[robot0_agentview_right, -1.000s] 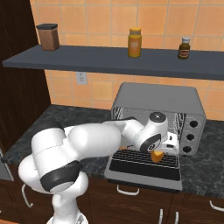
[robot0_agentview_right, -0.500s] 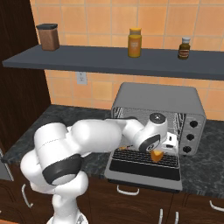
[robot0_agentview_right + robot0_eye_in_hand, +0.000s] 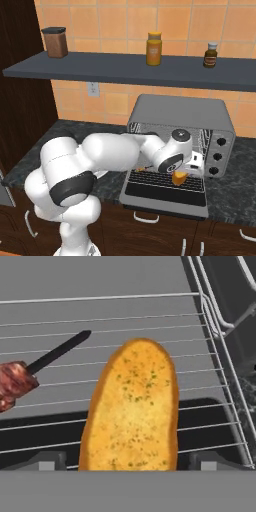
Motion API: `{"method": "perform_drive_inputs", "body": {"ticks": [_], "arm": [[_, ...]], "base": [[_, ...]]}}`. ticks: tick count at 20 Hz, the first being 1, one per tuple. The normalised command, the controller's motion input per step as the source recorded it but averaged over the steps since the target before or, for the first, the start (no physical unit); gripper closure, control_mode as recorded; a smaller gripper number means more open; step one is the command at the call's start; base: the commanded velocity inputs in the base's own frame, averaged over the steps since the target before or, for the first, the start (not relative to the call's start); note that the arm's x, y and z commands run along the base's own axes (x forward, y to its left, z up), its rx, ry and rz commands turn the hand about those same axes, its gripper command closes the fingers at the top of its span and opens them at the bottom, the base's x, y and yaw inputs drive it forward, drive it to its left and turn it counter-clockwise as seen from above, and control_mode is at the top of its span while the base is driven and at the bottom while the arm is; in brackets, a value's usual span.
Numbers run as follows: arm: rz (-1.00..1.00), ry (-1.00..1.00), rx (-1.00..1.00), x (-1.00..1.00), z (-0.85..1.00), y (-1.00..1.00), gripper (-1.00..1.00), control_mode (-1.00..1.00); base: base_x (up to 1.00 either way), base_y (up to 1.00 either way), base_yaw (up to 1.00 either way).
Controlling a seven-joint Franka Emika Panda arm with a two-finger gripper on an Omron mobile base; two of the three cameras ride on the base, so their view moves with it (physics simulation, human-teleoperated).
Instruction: Pick up the kebab skewer and baguette bread, and place them inside the toaster oven. Close the toaster oven door and start by setting the timer.
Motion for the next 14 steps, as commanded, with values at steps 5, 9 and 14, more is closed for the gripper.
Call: {"method": "perform_drive_inputs", "body": {"ticks": [5, 9, 14], "arm": [[0.0, -0.03, 0.0, -0.5, 0.29, -0.02, -1.0, -1.0], [-0.11, 0.03, 0.0, -0.76, 0.13, 0.04, -1.0, -1.0], [-0.19, 0.2, 0.05, -0.44, 0.0, 0.22, -1.0, -1.0]], "base": [[0.0, 0.0, 0.0], [0.0, 0.0, 0.0], [0.0, 0.0, 0.0]]}}
